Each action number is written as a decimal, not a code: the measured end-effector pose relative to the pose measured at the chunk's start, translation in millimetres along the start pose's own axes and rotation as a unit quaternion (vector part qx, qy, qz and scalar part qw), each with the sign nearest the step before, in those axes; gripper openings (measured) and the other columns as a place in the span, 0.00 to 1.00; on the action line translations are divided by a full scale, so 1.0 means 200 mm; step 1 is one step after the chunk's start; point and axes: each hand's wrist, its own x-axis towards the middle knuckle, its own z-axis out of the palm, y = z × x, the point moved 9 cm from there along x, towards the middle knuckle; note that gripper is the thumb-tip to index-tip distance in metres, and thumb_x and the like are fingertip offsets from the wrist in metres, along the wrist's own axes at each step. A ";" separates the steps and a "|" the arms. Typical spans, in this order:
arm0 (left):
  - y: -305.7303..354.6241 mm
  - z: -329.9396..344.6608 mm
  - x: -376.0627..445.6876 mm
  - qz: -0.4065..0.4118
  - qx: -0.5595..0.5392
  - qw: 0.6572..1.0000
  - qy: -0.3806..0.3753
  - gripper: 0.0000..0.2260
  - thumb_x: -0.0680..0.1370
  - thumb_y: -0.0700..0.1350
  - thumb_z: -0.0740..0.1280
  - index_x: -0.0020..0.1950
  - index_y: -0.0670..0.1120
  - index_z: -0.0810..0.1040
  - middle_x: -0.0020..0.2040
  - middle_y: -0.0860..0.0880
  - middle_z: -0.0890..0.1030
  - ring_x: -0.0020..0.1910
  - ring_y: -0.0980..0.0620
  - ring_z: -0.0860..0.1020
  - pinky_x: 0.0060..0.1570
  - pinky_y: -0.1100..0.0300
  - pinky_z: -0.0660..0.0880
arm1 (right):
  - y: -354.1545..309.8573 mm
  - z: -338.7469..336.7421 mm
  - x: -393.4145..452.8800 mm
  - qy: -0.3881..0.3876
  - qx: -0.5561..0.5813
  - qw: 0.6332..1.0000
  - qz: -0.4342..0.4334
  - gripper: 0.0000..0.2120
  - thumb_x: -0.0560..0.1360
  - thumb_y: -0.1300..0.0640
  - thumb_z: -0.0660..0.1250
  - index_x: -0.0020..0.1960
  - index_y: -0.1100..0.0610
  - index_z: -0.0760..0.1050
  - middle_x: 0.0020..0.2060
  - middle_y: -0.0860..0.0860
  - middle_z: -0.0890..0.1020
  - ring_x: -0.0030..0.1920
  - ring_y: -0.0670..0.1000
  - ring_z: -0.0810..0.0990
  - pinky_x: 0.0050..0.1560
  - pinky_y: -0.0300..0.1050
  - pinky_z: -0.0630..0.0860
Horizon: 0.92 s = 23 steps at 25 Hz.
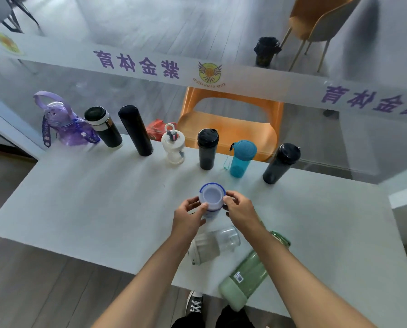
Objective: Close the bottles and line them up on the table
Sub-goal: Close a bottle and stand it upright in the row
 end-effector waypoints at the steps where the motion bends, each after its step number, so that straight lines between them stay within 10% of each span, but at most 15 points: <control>1: 0.02 0.02 -0.01 0.011 0.013 1.000 -0.012 0.16 0.76 0.47 0.72 0.62 0.46 0.77 0.59 0.45 0.82 0.55 0.49 0.82 0.54 0.46 0.82 | -0.01 -0.03 -0.02 0.014 0.009 1.000 -0.004 0.10 0.79 0.52 0.64 0.59 0.49 0.78 0.54 0.51 0.84 0.57 0.54 0.83 0.63 0.59 0.80; 13: 0.15 0.69 -0.23 0.077 0.074 0.982 -0.159 0.14 0.79 0.45 0.69 0.64 0.45 0.76 0.60 0.48 0.80 0.53 0.54 0.82 0.54 0.48 0.82 | 0.13 -0.75 -0.26 0.198 0.146 0.969 -0.013 0.02 0.78 0.52 0.68 0.48 0.48 0.79 0.50 0.52 0.86 0.54 0.55 0.85 0.61 0.61 0.80; 23: -0.01 1.43 -0.23 0.028 0.160 0.960 -0.227 0.17 0.82 0.41 0.62 0.71 0.49 0.71 0.66 0.50 0.76 0.59 0.49 0.77 0.55 0.49 0.80 | 0.42 -1.37 -0.03 0.203 0.134 0.970 0.017 0.03 0.77 0.54 0.69 0.50 0.49 0.79 0.53 0.54 0.85 0.57 0.56 0.84 0.62 0.62 0.79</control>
